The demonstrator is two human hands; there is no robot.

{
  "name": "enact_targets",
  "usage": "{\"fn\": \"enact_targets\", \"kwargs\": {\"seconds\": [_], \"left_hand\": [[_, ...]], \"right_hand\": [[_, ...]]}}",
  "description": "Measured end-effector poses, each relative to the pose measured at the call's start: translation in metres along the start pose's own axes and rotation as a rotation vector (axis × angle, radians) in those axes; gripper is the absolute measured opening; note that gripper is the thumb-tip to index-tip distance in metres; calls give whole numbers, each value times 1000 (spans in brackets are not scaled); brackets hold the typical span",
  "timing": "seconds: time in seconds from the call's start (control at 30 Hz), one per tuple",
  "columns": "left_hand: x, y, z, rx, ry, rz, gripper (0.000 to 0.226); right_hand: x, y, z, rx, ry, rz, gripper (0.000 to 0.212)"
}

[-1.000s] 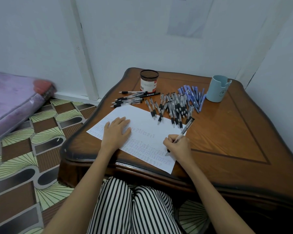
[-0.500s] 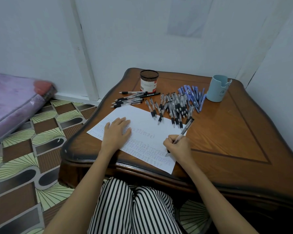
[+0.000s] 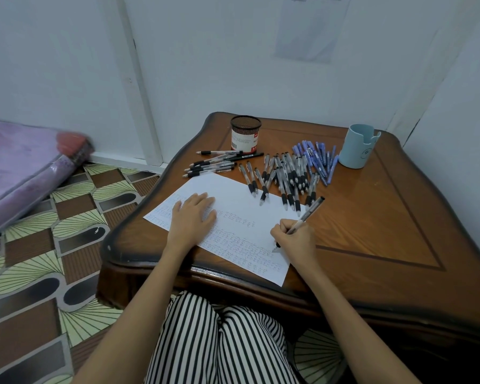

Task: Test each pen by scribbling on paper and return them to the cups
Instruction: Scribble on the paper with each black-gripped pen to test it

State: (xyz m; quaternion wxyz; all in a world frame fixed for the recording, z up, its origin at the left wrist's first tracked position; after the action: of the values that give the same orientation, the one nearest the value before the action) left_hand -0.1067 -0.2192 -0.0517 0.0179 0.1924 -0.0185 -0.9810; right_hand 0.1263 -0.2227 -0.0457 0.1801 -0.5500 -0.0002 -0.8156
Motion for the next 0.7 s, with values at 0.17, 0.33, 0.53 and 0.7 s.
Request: {"fn": "enact_targets", "kwargs": {"seconds": [0.17,0.33,0.53,0.7], "left_hand": [[0,-1,-1,-2,4,-5,44],[1,-1,-1,-6,2,-5,45],[0,-2,-1,1,1,0,45],[1,0,-2,-10,25,-4,45]], "right_hand": [[-2,0,0,2,4,22,54],[0,1,-1,-2,-15,19,53],[-1,0,0,-6,5,26,52],[-1,2,3,-47,2,17,44]]}}
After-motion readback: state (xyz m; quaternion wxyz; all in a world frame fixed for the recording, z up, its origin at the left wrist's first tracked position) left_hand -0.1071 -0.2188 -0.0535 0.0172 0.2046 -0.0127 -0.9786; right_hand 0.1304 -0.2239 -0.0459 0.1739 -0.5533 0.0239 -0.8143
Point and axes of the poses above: each hand's wrist, its own y-axis away from the middle knuckle, its own z-axis out of the back of the hand, x = y × z, the point moved 3 cm from there along -y, towards the middle knuckle, and after that the axes turned 14 degrees about x, right-handed, at the moved point
